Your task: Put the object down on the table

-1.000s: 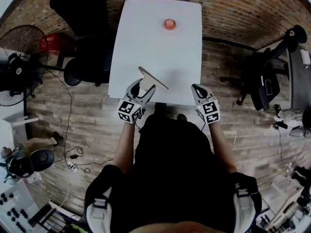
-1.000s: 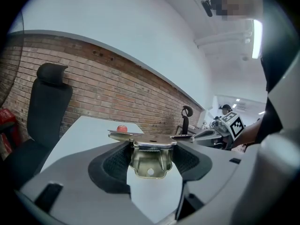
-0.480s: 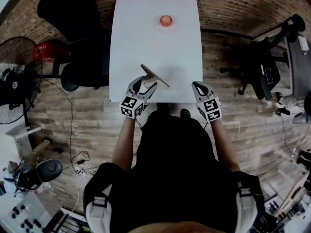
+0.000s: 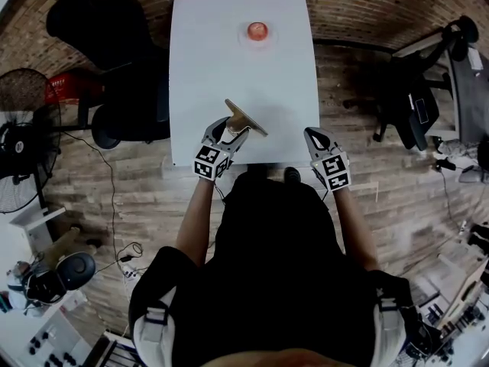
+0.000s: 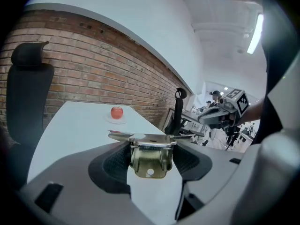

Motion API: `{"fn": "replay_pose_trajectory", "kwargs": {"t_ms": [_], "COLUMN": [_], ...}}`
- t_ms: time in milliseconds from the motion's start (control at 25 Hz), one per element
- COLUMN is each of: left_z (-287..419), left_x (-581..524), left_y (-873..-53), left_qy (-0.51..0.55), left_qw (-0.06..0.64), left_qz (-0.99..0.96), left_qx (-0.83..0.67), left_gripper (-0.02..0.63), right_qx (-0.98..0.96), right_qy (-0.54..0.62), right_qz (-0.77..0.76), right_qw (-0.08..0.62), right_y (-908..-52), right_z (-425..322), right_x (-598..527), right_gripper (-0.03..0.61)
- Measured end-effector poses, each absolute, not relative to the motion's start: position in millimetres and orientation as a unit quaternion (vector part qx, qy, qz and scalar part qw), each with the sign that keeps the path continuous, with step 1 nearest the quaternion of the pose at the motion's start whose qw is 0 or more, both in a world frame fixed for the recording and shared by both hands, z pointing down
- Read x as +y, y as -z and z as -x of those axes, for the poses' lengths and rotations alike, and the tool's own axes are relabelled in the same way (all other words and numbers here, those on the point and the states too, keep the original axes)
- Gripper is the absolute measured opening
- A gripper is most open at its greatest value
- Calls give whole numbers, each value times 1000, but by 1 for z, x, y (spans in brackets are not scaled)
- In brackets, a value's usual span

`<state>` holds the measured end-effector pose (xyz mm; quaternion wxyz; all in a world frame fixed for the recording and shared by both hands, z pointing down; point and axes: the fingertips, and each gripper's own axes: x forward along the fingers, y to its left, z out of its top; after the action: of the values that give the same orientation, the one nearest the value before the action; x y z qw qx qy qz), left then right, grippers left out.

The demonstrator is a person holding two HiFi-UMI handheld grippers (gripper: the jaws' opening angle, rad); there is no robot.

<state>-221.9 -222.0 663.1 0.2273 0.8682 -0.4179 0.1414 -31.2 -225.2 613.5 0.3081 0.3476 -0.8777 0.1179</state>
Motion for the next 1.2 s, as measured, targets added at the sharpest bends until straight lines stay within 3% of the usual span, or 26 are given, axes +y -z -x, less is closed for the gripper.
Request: {"fn": "replay_pose_trajectory", "kwargs": {"t_ms": [1200], "left_z": [232], "left_x": [-237], "left_y": [-765], "left_qy": [-287], "left_qw": [234], "left_qz": [-860], "left_qx": [-350], "left_gripper": [285], "right_qx": [-852], "right_qy": [-154], "right_qz": [-378], "right_qw": [327], "right_y": [-639], "right_z": [34], "right_x": [-228], "right_gripper": [0]}}
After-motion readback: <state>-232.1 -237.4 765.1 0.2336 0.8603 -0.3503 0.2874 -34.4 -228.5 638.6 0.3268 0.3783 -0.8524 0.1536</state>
